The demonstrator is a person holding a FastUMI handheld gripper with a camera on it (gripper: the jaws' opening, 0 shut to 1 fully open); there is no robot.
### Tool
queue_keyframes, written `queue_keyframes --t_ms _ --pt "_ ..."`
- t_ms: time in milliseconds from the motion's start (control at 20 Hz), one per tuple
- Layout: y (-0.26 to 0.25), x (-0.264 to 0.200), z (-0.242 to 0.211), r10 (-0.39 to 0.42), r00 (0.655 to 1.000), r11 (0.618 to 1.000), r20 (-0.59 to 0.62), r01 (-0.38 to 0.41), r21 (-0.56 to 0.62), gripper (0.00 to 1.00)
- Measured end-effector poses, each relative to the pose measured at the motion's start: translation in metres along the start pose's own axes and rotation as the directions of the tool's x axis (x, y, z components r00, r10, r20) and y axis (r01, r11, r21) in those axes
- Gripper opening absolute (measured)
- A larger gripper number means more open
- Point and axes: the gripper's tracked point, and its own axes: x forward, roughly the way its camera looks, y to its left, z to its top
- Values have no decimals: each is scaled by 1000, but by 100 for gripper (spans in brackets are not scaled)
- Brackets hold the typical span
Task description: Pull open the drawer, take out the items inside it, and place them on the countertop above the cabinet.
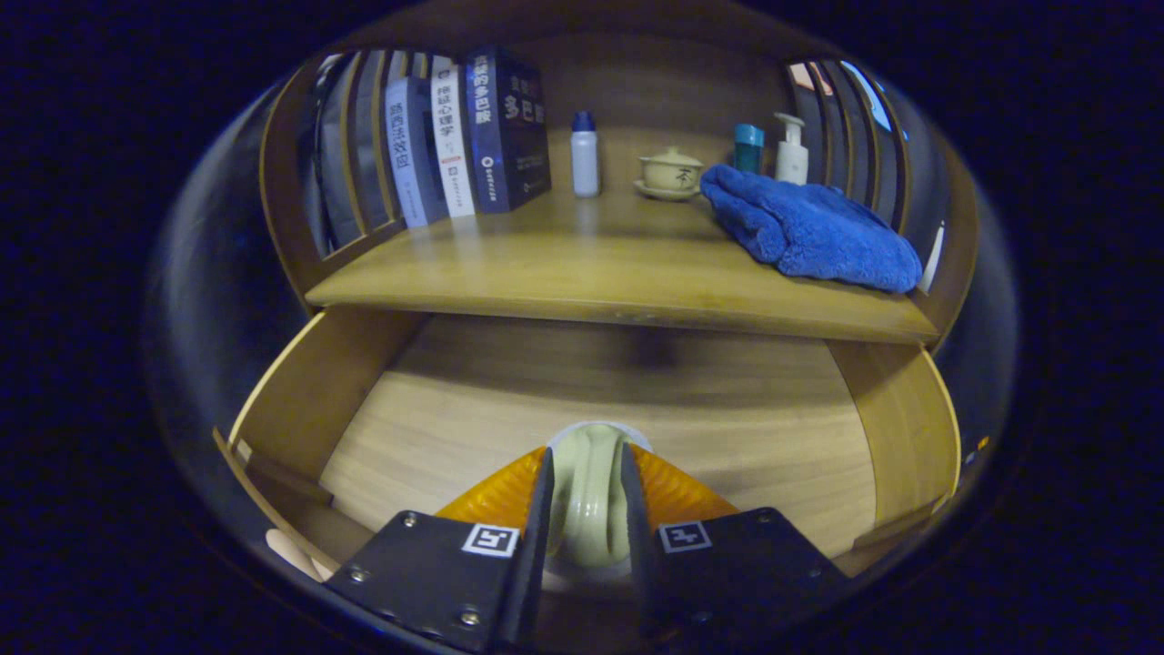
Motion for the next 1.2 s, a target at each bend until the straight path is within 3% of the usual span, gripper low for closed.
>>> queue_keyframes --t_ms 250,500,600,900,1200 --pt "-3 10 -14 -12 997 1000 -79 12 -2 42" --pt "-4 5 -7 -16 998 1000 -58 16 -12 42" --pt "-5 10 -9 -12 998 1000 -67 13 7 14" --pt "1 1 1 48 999 997 -24 -46 57 13" --pt "7 -37 31 74 994 993 80 -81 83 14"
